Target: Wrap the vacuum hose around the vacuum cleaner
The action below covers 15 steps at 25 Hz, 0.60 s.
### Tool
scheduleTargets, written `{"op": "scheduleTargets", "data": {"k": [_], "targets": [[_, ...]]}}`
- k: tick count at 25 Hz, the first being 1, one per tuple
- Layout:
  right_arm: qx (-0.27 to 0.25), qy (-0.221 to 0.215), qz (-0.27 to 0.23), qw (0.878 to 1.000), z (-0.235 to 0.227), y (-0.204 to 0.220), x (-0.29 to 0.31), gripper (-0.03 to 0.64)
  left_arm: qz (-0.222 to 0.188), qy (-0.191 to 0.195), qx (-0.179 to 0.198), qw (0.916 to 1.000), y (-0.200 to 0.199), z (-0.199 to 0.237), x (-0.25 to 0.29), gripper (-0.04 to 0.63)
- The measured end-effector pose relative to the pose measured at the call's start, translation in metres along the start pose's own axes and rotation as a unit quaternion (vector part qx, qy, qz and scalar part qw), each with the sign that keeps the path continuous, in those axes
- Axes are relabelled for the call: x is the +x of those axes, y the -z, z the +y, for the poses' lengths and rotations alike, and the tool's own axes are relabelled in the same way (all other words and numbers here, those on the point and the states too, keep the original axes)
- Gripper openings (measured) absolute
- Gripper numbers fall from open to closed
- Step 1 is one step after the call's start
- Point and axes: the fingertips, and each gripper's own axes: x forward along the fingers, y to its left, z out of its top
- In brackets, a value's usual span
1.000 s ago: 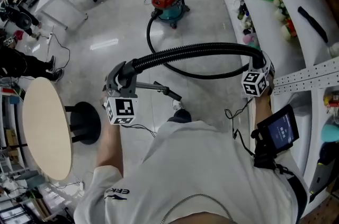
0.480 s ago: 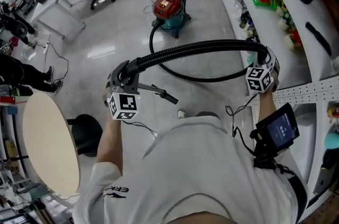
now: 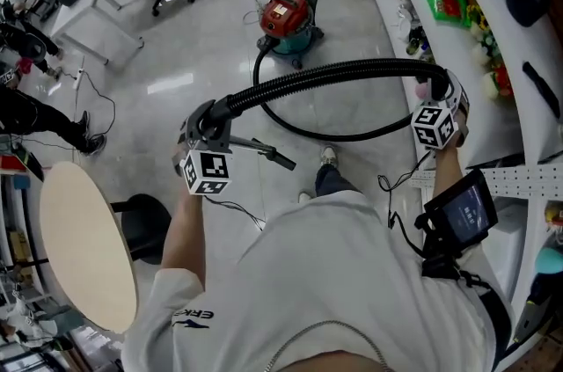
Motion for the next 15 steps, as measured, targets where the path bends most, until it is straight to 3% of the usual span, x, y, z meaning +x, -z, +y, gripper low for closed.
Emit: {"op": "scheduleTargets", "data": {"k": [15], "targets": [[-0.041, -0.011, -0.056, 0.998, -0.032, -0.070, 0.161, 0.163, 0.041, -0.025, -0.002, 0.9989, -0.025, 0.044, 0.103, 0.138]]}}
